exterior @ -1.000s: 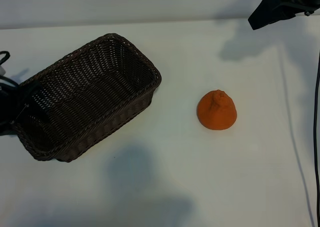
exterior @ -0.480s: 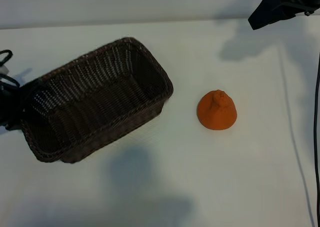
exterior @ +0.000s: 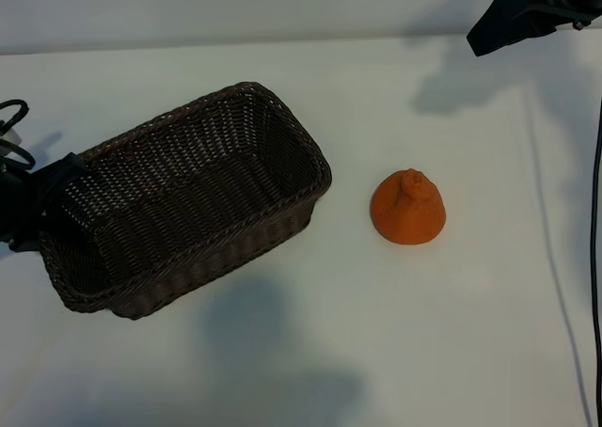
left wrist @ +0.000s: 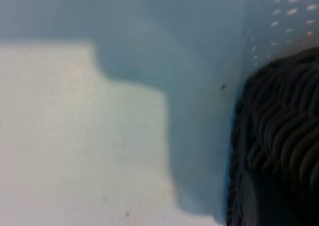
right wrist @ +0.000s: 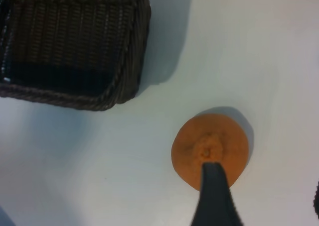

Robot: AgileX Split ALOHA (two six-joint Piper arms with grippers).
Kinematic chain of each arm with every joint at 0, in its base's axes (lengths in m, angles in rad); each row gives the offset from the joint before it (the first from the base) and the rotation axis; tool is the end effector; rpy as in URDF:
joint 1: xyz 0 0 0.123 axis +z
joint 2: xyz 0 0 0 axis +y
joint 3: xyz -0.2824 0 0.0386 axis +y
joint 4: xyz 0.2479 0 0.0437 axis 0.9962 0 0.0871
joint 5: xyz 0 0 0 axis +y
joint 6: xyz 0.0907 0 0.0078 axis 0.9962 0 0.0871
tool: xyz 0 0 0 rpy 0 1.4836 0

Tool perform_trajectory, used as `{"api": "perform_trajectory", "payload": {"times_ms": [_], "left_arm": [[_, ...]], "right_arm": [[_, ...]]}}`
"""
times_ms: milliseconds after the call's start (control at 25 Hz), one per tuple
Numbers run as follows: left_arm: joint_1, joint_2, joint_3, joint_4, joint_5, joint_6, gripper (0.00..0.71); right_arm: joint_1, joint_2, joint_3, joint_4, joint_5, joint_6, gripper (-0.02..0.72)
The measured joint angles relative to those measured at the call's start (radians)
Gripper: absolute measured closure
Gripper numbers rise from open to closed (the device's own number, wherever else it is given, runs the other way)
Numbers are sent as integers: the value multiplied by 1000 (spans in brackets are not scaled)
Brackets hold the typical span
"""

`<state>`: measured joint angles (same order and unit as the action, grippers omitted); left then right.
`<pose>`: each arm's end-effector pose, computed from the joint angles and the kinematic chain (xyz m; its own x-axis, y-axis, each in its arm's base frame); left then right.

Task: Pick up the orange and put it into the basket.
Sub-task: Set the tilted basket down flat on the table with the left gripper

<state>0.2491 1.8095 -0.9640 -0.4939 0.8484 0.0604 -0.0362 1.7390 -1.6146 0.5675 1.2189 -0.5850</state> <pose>0.3023 0.0434 0.1467 -0.8692 -0.4891 0.0723 -0.4814 0.8039 -0.3492 0.3667 0.0327 0.3343 -0.8129 -0.2819 -0.5097 -0.4778 0.8232 0.3067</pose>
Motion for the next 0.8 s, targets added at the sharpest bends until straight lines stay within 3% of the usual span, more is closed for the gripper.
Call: {"api": "perform_trajectory", "payload": {"times_ms": [440,800], "left_arm": [[1,-9,-258,4,300,-47,550],[1,-48,-466,5,328,-83,550]], "right_arm": [[0,0,0,0,0,0,241],[0,0,0,0,0,0,241]]}}
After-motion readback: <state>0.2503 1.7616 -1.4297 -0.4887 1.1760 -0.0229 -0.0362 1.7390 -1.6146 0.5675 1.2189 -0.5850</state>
